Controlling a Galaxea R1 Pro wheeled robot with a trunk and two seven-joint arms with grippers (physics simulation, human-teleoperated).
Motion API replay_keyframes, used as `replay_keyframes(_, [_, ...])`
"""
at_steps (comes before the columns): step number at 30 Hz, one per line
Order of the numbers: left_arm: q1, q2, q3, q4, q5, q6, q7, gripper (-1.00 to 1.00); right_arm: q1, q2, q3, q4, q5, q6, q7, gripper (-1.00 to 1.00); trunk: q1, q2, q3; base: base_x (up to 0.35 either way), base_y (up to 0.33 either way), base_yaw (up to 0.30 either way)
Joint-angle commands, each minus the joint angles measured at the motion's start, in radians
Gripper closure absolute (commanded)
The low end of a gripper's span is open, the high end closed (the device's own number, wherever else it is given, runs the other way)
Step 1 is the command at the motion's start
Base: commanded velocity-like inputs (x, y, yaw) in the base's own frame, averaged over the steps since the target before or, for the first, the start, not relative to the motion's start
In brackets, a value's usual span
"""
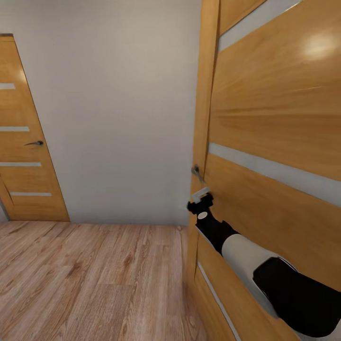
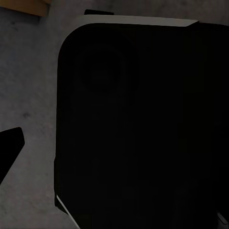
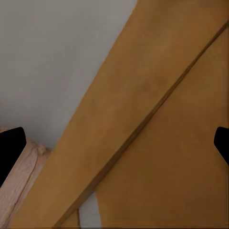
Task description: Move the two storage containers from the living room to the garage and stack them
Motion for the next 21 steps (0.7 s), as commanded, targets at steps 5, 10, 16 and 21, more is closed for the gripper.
replay_keyframes(5, [0.0, 0.0, 0.0, -0.001, 0.01, 0.0, 0.0, -1.0, -0.001, -0.039, -0.011, 0.002, 0.009, 0.008, -0.012, -1.0, 0.0, -0.001, -0.001, 0.0, 0.0, 0.0])
replay_keyframes(10, [0.0, 0.0, 0.001, -0.001, 0.01, 0.0, 0.0, -1.0, -0.001, -0.08, -0.026, 0.002, 0.008, 0.008, -0.012, -1.0, 0.0, -0.001, -0.001, 0.0, 0.0, 0.0])
replay_keyframes(16, [0.0, 0.0, 0.001, -0.001, 0.01, 0.0, 0.0, -1.0, -0.001, -0.112, -0.128, 0.002, 0.009, 0.009, -0.011, -1.0, 0.0, -0.001, -0.001, 0.0, 0.0, 0.0])
replay_keyframes(21, [0.0, 0.0, 0.001, -0.001, 0.01, 0.0, 0.0, -1.0, -0.001, -0.147, -0.141, 0.002, 0.01, 0.009, -0.011, -1.0, 0.0, -0.001, -0.001, 0.0, 0.0, 0.0])
